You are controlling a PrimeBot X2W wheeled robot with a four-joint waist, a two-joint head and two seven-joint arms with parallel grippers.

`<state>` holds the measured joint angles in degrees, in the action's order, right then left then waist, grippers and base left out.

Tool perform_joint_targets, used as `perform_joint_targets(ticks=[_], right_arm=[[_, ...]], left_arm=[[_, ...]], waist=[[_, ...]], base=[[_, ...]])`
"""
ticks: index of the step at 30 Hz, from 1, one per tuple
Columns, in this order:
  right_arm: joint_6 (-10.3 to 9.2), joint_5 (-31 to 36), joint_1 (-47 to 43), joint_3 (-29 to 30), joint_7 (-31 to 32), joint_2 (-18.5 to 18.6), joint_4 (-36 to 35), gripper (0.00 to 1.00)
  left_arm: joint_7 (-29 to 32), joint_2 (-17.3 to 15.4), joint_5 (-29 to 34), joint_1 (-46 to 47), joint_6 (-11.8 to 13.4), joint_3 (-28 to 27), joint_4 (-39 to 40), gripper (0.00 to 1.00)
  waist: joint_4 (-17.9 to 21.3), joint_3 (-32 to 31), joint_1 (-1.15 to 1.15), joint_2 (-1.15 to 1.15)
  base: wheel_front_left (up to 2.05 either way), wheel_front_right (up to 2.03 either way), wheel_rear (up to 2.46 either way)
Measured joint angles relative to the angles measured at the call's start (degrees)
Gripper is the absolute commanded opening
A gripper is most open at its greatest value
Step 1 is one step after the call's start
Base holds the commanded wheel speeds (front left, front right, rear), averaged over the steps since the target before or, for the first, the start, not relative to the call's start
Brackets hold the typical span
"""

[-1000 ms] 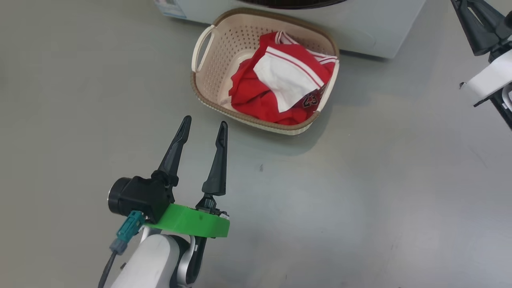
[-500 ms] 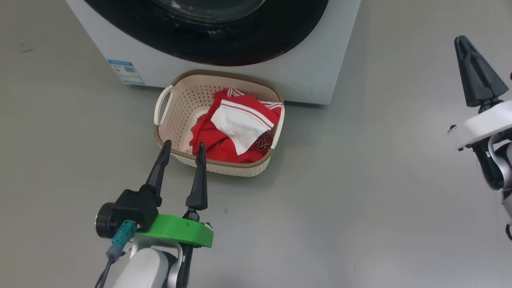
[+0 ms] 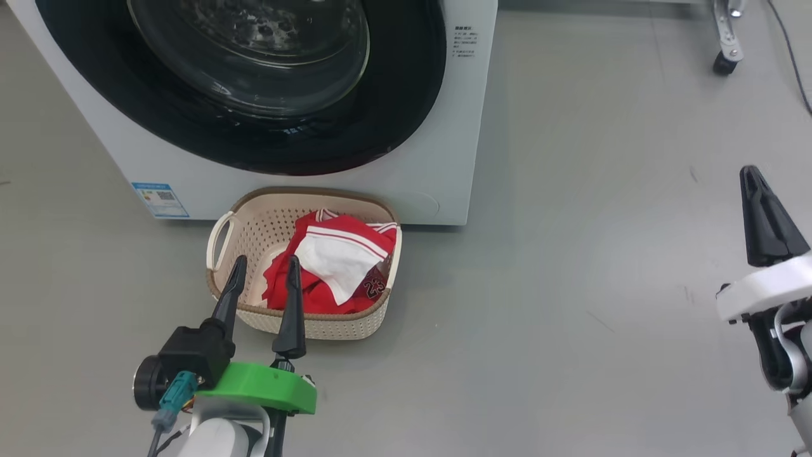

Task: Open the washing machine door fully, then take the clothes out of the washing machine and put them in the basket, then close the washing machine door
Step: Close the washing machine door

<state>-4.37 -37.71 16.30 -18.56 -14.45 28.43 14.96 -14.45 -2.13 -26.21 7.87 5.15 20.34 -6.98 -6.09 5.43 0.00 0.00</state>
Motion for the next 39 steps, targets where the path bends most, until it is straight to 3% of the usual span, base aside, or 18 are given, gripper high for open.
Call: perform_joint_targets(ticks=[15, 16, 17, 35, 39], right_arm=[[-0.82, 1.5, -12.3, 6.6, 0.0, -4.3, -4.3, 0.02], [-0.79, 1.6, -14.2, 6.9, 0.0, -4.9, -4.9, 0.58], [-0.76, 1.8, -15.3, 6.9, 0.0, -5.1, -5.0, 1.0], [0.76, 7.7, -20.1, 11.1, 0.0, -8.0, -9.1, 1.0], [0.8, 8.7, -20.6, 11.8, 0.0, -8.6, -9.3, 1.0]], left_arm=[[0.0, -0.1, -0.1, -3.5, -0.5, -3.4, 0.5, 1.0], [0.0, -0.2, -0.1, -4.4, -0.5, -3.4, 0.2, 1.0], [0.0, -0.2, -0.1, -4.7, -0.5, -3.4, 0.0, 1.0], [0.0, -0.3, -0.1, -5.7, -0.5, -4.2, -1.4, 1.0], [0.0, -0.3, -0.2, -5.7, -1.4, -4.0, -1.1, 1.0]], waist=[[3.9, -3.8, 0.0, 0.0], [4.2, -4.0, 0.0, 0.0], [4.3, -4.1, 0.0, 0.0], [5.3, -4.7, 0.0, 0.0], [5.3, -4.7, 0.0, 0.0]], base=[[0.0, 0.0, 0.0], [0.0, 0.0, 0.0], [0.0, 0.0, 0.0], [0.0, 0.0, 0.0], [0.0, 0.0, 0.0]])
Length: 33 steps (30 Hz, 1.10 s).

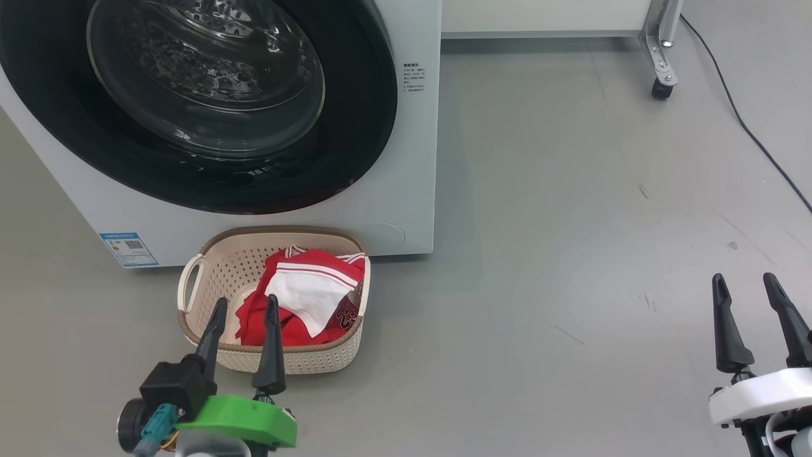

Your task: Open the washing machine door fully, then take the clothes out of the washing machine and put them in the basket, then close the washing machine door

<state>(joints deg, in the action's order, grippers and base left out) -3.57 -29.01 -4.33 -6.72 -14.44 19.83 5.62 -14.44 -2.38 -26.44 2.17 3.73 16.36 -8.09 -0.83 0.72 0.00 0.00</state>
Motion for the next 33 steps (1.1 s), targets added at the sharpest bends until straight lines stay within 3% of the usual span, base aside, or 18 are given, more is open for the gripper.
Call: perform_joint_targets(ticks=[33], right_arm=[[4.03, 4.5, -2.1, 4.6, 0.0, -4.6, -1.3, 1.0]], left_arm=[[0.0, 0.0, -4.3, -1.6, -2.6, -0.4, -2.5, 1.0]], waist=[[0.0, -0.5, 0.0, 0.0]], base=[[0.0, 0.0, 0.0]])
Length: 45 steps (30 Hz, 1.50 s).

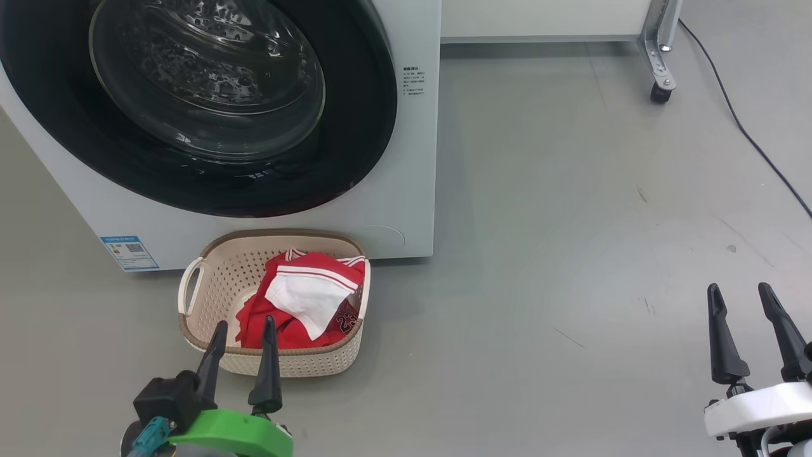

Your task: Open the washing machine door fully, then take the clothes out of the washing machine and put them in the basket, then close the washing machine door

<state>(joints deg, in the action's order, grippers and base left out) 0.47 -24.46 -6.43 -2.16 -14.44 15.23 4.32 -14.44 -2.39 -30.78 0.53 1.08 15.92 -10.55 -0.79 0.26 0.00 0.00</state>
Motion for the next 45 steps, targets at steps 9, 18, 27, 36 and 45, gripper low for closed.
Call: perform_joint_targets(ticks=[9, 18, 27, 36, 45], right_arm=[[0.68, 0.9, -0.1, 1.1, 0.0, -0.9, 0.0, 1.0], [1.48, 1.8, -0.4, 1.9, 0.0, -1.5, 0.0, 1.0], [1.43, 1.7, -2.4, 1.2, 0.4, -5.0, 3.8, 0.0], [1.76, -5.2, -2.0, 2.0, 2.1, -5.6, 4.7, 0.0], [2.01, -11.7, -0.8, 2.8, 4.1, -6.3, 5.3, 0.0]], left_arm=[[0.0, 0.0, -0.8, 0.0, -0.4, -0.8, 0.0, 1.0], [0.0, 0.0, -1.0, 0.0, -0.5, -0.9, -0.1, 1.0], [0.3, 0.4, -2.2, -2.0, -0.7, -0.6, -3.7, 0.0], [1.3, 0.5, -8.4, -2.1, -1.0, -1.4, -3.4, 0.0], [3.1, 0.5, -13.9, -2.1, -1.4, -3.0, -3.3, 0.0]], waist=[[0.1, -0.3, 0.0, 0.0], [0.1, -0.5, 0.0, 0.0], [0.1, -0.5, 0.0, 0.0], [0.2, -0.5, 0.0, 0.0], [0.3, -0.4, 0.0, 0.0]], base=[[0.0, 0.0, 0.0], [0.0, 0.0, 0.0], [0.0, 0.0, 0.0], [0.0, 0.0, 0.0], [0.0, 0.0, 0.0]])
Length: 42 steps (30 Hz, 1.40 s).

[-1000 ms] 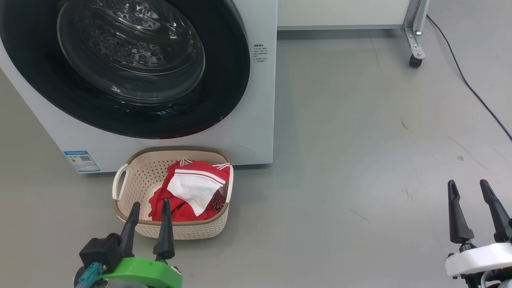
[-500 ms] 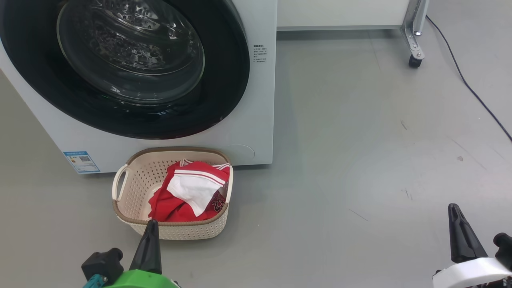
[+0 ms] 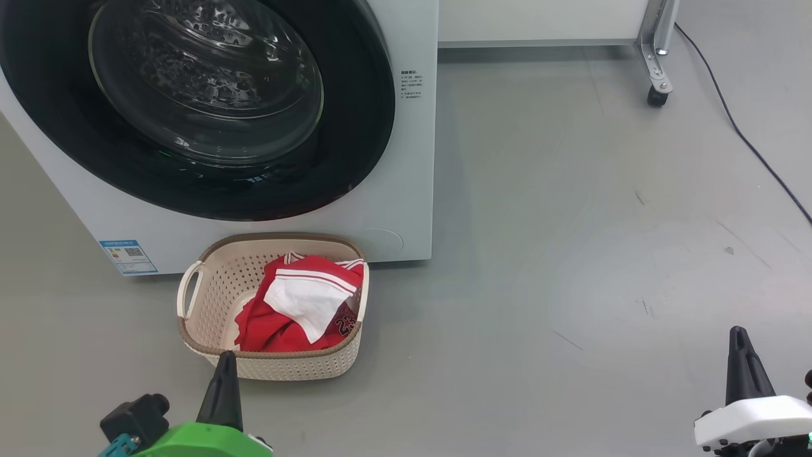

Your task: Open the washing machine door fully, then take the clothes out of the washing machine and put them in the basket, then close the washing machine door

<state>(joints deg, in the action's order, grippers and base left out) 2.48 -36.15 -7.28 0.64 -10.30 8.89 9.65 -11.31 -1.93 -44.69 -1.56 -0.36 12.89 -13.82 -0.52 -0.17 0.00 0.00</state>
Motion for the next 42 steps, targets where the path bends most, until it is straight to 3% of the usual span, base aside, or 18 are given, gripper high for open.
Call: perform_joint_targets(ticks=[42], right_arm=[[2.19, -28.3, 5.4, 3.9, 8.8, -3.5, 3.4, 0.0]], left_arm=[[7.7, -1.1, -25.8, 1.3, -3.5, -7.1, -0.5, 0.0]], waist=[[0.3, 0.2, 0.0, 0.0]], base=[[0.0, 0.0, 0.0]])
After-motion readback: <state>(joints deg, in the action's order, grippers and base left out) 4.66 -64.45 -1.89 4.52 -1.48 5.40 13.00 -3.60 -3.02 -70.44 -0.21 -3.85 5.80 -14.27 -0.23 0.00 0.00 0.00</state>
